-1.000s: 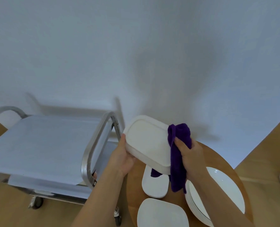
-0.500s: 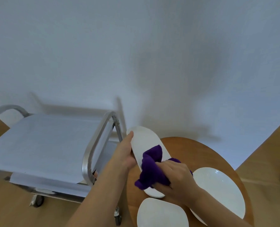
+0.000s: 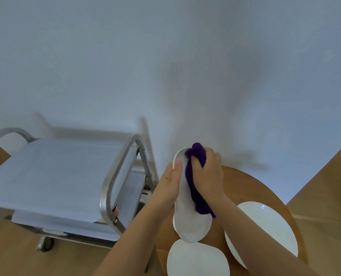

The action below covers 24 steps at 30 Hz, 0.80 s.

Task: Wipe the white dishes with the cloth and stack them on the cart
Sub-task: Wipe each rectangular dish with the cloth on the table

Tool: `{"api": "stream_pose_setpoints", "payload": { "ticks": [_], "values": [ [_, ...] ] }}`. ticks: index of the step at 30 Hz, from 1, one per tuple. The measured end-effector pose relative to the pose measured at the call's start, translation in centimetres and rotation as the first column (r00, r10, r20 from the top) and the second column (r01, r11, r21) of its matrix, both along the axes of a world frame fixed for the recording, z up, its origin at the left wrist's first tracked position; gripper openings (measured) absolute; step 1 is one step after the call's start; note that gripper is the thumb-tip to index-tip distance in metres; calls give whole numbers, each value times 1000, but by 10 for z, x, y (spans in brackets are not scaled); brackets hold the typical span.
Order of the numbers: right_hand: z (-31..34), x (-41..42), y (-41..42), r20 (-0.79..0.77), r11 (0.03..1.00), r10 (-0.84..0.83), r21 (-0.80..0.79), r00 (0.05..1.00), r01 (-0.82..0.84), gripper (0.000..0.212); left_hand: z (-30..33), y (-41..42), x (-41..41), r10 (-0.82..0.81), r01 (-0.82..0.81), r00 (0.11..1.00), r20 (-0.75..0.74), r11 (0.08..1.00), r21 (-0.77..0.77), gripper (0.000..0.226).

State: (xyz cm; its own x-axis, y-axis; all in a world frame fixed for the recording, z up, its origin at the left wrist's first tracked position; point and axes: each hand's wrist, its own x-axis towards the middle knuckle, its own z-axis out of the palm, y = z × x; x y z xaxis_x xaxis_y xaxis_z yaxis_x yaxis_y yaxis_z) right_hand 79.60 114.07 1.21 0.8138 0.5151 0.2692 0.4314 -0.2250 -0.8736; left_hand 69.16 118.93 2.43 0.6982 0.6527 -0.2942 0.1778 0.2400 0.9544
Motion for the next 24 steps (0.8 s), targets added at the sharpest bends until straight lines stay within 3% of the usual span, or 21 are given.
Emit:
{"api": "stream_pose_setpoints", "payload": {
  "ticks": [5, 11, 13, 16, 18, 21, 22, 24],
  "values": [
    [-5, -31, -3, 248, 982, 189, -28, 950, -189, 33, -10, 4, -11, 52, -29, 990, 132, 985, -172, 53],
    [-48, -57, -42, 144, 881, 468, -150, 872, -449, 39, -13, 25, -14, 329, -298, 943, 54, 903, -309, 71],
    [-57, -59, -56, 150, 879, 467, -185, 871, -439, 40, -17, 32, -18, 311, -260, 941, 137, 918, -300, 82],
    [-70, -53, -65, 255, 920, 356, -266, 899, -289, 39, -25, 30, -23, 273, -170, 919, 284, 925, -340, 70],
    [-74, -45, -66, 245, 936, 230, -319, 942, -145, 39, -31, 27, -24, 322, -221, 912, 253, 908, -357, 61],
    [-79, -33, -67, -91, 968, 9, -247, 996, -32, 24, -40, 26, -23, 390, -328, 911, 135, 883, -337, 48],
    [-80, -29, -66, -271, 980, -76, -198, 960, 22, 18, -41, 27, -25, 424, -367, 900, 103, 862, -349, 46],
    [-81, -18, -66, -638, 981, -190, -155, 746, 118, 12, -45, 27, -28, 490, -415, 868, 78, 804, -426, 47]
  ]
}}
